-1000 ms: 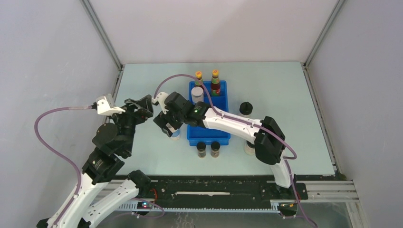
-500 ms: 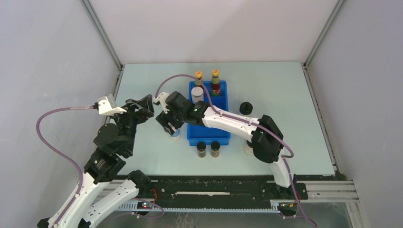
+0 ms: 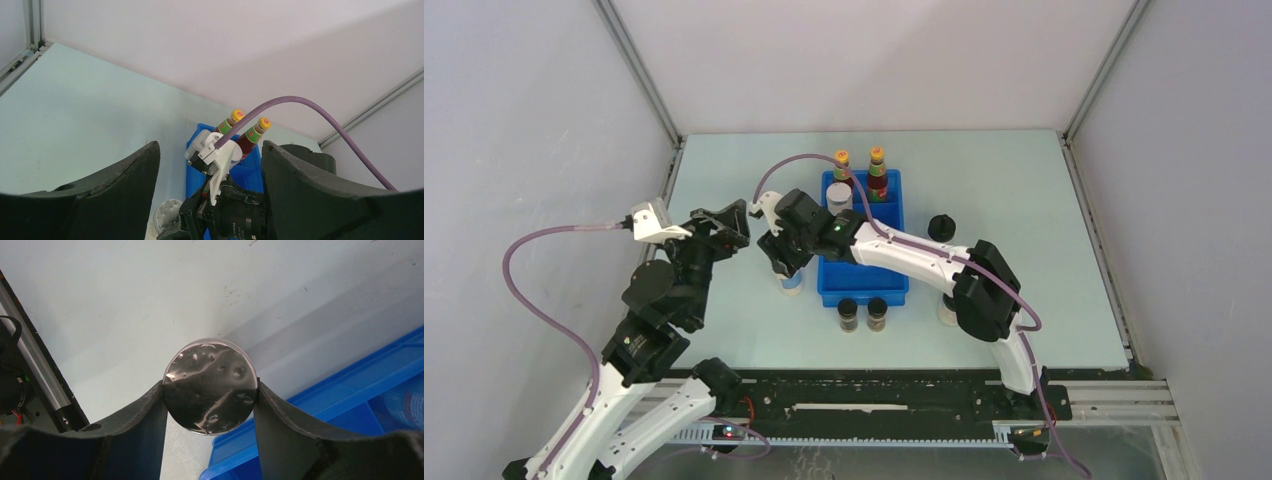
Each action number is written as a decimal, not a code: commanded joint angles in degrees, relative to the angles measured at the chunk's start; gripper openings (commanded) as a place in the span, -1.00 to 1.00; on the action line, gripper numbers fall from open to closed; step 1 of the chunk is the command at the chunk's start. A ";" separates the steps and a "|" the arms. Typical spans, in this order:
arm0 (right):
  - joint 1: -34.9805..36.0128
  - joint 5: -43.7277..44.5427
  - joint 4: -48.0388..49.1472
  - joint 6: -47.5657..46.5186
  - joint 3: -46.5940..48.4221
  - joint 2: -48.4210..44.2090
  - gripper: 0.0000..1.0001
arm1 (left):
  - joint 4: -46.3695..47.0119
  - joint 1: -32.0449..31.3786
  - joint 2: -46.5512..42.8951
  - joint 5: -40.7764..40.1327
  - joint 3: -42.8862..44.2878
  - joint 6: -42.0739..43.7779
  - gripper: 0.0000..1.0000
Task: Organize the condiment bottles
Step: Pick up the bottle from the center of the board.
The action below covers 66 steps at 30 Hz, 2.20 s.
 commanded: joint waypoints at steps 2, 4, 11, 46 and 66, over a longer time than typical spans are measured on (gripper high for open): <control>0.44 0.45 0.50 -0.01 2.34 0.10 -0.90 | 1.47 -0.27 -0.80 -0.20 -1.59 0.30 0.57; 0.50 0.94 0.51 -0.06 2.26 -0.28 -1.00 | 1.52 -0.22 -1.01 -0.44 -1.57 0.14 0.57; 0.71 1.92 0.84 -0.15 2.50 -1.92 -1.00 | 1.58 -0.20 -1.85 -2.04 -1.51 0.72 0.56; -5.10 12.34 -1.56 2.78 1.11 -23.44 -1.00 | 1.90 -0.21 1.76 -3.87 -0.14 1.40 0.54; -18.59 14.53 -0.83 4.76 -11.30 -34.74 -1.00 | -0.73 -0.23 14.13 2.79 5.12 -0.19 0.54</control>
